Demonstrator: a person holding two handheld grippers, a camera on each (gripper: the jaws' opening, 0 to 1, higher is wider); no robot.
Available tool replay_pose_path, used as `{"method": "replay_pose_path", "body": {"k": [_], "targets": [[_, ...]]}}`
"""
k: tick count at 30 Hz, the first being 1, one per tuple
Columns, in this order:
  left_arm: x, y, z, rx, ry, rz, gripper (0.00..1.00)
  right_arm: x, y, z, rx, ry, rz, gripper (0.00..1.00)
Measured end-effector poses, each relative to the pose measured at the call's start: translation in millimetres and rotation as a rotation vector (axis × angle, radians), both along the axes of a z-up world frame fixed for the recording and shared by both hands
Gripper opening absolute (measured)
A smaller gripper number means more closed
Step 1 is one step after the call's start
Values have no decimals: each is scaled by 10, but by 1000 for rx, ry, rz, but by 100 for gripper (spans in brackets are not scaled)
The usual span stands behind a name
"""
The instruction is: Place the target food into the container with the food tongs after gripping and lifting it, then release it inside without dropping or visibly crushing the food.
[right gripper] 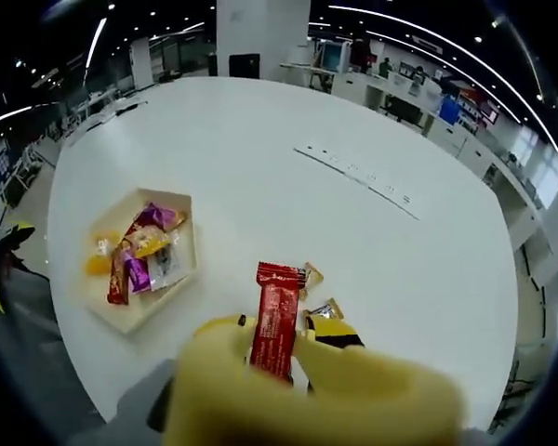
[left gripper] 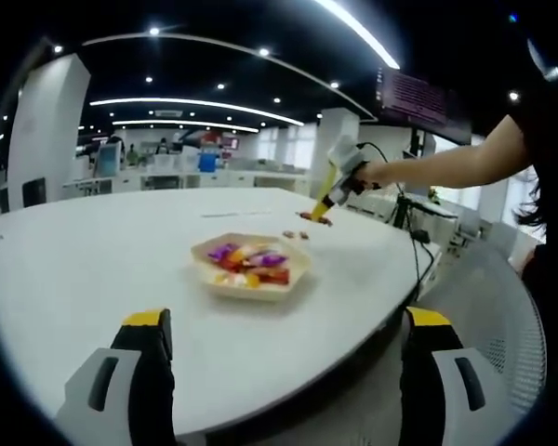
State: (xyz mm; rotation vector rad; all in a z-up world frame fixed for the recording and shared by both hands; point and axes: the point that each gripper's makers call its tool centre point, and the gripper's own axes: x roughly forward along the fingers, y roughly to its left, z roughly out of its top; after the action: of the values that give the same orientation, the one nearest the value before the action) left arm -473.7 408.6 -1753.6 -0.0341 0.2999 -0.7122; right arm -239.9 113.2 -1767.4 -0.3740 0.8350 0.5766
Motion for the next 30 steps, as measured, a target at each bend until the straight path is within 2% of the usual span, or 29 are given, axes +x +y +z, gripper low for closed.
{"method": "replay_pose_path", "body": {"k": [19, 30], "targets": [[-2, -13, 0, 7, -4, -12, 98, -94, 105, 564, 14, -41, 0, 24], [-13, 2, 3, 8, -3, -11, 98, -165, 315, 620, 20, -28, 36, 24]]}}
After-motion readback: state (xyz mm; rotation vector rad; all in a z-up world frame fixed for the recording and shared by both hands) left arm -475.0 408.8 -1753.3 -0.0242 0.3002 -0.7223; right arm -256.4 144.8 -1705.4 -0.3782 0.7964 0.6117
